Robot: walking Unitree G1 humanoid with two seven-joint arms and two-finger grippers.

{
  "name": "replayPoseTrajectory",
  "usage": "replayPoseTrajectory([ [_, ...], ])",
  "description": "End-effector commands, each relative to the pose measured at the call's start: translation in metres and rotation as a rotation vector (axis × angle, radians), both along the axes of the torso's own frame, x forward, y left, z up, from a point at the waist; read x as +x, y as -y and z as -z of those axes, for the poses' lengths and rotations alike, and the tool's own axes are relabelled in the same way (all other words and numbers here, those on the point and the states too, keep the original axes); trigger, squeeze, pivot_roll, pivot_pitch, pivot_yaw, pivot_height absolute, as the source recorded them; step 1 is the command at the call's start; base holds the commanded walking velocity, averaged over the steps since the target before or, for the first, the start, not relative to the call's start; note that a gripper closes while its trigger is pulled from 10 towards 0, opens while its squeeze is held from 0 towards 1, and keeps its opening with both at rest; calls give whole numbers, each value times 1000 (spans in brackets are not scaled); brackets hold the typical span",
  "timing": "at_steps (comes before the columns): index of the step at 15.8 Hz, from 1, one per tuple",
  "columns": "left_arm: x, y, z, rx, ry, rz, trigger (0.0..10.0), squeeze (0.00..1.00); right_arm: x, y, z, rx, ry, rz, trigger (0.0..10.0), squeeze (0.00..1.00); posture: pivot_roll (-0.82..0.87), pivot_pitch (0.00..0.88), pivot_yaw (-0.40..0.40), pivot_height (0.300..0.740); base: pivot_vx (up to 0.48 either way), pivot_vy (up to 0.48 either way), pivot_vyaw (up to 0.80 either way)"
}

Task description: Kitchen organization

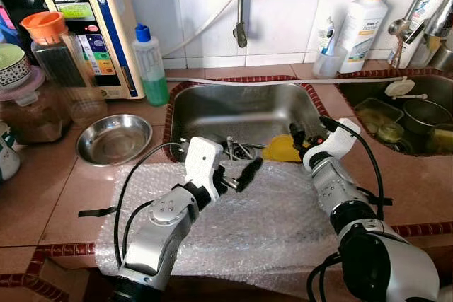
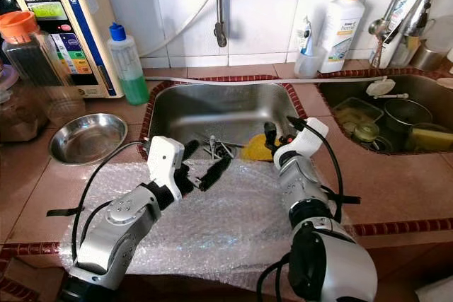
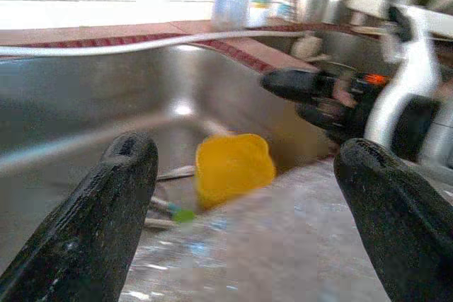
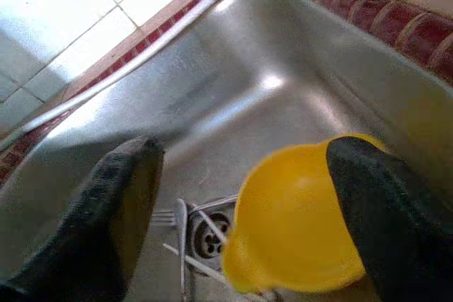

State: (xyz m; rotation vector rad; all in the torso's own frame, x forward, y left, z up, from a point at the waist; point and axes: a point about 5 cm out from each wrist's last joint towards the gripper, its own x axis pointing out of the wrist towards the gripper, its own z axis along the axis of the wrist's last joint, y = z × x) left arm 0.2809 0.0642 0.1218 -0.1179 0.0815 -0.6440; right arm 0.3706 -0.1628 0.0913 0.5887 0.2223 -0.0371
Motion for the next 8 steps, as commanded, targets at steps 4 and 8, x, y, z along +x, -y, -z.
replayPoseTrajectory([
  [4,28,-34,-10,27,58,-232,10000,1000,0,-38,-13,-6,126,-204,10000,1000,-6,0,47,740,0,0,0],
  [8,51,-66,-18,71,86,-450,10000,1000,-19,-60,-24,-113,278,-392,10000,1000,-23,0,52,740,0,0,0],
])
